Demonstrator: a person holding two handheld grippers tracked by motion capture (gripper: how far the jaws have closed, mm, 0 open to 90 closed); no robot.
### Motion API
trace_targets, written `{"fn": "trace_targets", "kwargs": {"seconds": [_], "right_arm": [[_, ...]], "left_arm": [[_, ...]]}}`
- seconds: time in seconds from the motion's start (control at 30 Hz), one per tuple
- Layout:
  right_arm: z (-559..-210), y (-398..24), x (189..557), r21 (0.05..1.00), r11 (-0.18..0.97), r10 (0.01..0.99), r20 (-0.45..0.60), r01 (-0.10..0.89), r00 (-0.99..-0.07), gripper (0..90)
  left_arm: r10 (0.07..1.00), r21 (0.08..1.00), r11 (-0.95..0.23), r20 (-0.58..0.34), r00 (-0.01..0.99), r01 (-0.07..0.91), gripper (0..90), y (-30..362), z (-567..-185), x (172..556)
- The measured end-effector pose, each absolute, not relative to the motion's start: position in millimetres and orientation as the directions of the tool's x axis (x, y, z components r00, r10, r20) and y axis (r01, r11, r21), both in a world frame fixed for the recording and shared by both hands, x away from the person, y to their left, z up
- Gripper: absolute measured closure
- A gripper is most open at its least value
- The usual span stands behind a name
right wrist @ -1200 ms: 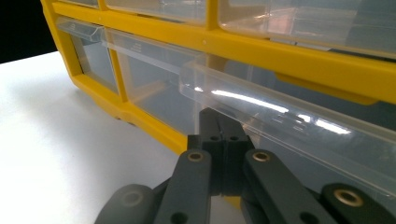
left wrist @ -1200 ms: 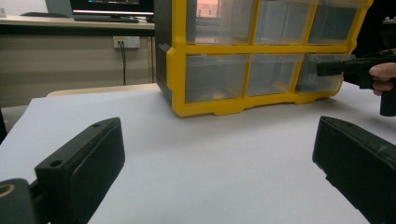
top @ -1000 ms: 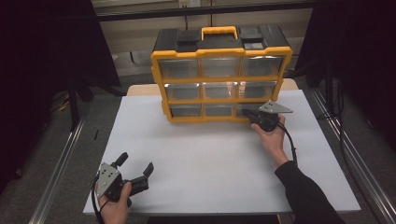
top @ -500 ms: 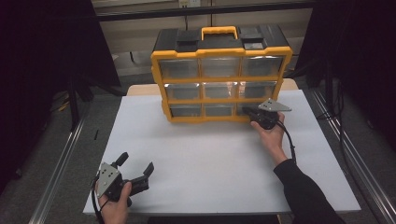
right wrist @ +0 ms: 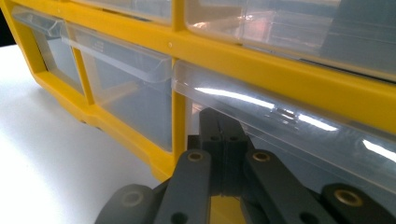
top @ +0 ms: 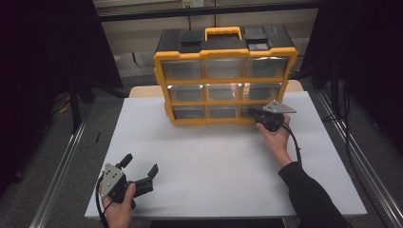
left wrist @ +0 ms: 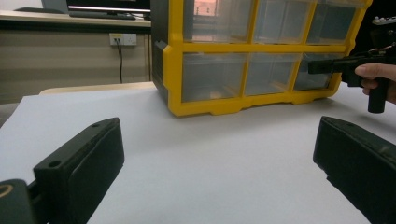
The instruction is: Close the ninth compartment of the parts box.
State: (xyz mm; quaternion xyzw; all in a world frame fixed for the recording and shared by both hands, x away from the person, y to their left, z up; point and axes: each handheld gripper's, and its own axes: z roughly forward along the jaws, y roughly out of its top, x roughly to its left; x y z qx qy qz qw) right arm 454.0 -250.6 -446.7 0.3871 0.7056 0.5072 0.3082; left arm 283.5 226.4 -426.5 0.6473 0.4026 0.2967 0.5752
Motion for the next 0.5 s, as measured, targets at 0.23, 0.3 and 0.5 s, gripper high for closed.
{"fn": "trace_targets", "kwargs": {"seconds": [0.23,0.3,0.5], "right_arm": [[-450.8,-246.7,453.9,0.95,0.204,0.848,-0.05,0.238,-0.527,90.0],[-451.3,-246.6,453.3,0.949,0.2,0.842,-0.04,0.242,-0.539,90.0],[-450.9,-241.4,447.3,0.944,0.218,0.825,-0.042,0.248,-0.564,86.4]], "left_arm": [[0.86,0.983,-0.01,-0.086,0.503,0.185,2.0,227.9,-427.2,283.6],[0.862,0.984,-0.008,-0.083,0.5,0.177,2.0,228.4,-426.7,283.2],[0.863,0.984,-0.006,-0.086,0.498,0.18,2.0,230.3,-427.2,281.2]]}}
